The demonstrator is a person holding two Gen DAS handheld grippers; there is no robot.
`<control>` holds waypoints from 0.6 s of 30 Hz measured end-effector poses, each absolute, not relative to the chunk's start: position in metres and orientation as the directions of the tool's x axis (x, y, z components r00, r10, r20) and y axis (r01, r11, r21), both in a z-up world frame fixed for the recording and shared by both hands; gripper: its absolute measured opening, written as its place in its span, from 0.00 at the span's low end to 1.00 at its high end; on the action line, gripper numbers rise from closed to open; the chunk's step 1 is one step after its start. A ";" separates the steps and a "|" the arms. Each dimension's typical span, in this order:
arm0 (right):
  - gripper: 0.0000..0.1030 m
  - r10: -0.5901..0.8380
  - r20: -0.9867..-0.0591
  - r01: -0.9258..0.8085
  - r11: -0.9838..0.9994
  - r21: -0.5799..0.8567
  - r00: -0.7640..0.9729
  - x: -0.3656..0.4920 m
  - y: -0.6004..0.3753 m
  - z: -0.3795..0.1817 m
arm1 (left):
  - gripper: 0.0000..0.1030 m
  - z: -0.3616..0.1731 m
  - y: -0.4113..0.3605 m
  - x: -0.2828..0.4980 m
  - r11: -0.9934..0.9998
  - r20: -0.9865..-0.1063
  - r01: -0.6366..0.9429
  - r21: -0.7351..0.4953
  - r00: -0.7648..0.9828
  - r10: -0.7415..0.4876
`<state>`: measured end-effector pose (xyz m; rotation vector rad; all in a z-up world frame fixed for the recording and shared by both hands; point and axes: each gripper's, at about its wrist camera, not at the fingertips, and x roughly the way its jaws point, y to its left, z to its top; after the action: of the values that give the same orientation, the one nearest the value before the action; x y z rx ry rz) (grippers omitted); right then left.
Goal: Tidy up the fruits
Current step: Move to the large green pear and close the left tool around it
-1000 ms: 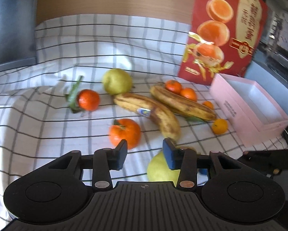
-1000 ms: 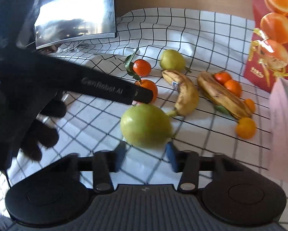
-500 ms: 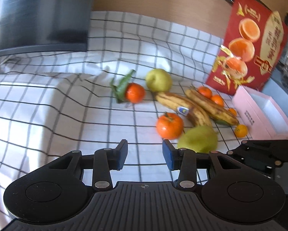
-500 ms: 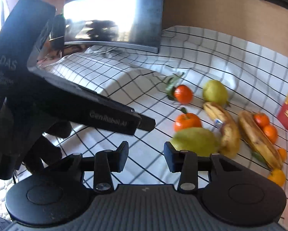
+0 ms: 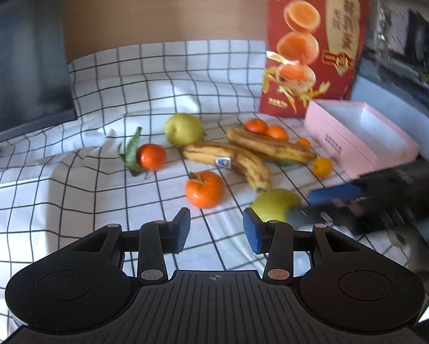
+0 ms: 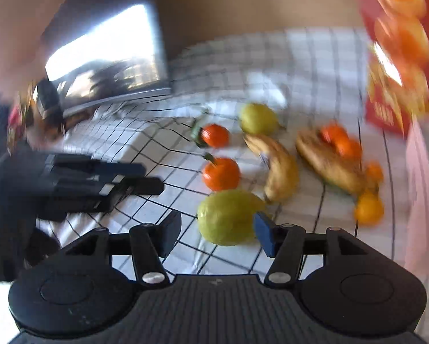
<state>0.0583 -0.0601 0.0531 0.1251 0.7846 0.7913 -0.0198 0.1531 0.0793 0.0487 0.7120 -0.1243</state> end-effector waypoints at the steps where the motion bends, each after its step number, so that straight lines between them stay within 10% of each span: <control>1: 0.59 0.687 -0.585 -0.561 0.712 0.422 0.432 0.067 -0.062 0.048 | 0.45 0.079 0.153 -0.020 0.992 -0.657 0.128 0.004 0.748 -0.094; 8: 0.56 0.699 -0.584 -0.464 0.713 0.526 0.412 0.090 -0.061 0.020 | 0.45 0.075 0.175 -0.032 0.999 -0.670 0.026 -0.022 0.742 -0.034; 18: 0.55 0.566 -0.605 -0.748 0.660 -0.075 0.560 0.008 0.006 0.039 | 0.43 0.072 0.199 -0.046 0.994 -0.680 -0.040 -0.099 0.732 -0.038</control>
<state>0.0080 0.0058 0.0389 -0.3431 0.5795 0.7920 -0.0463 0.1989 0.0716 -0.1094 0.7494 0.0010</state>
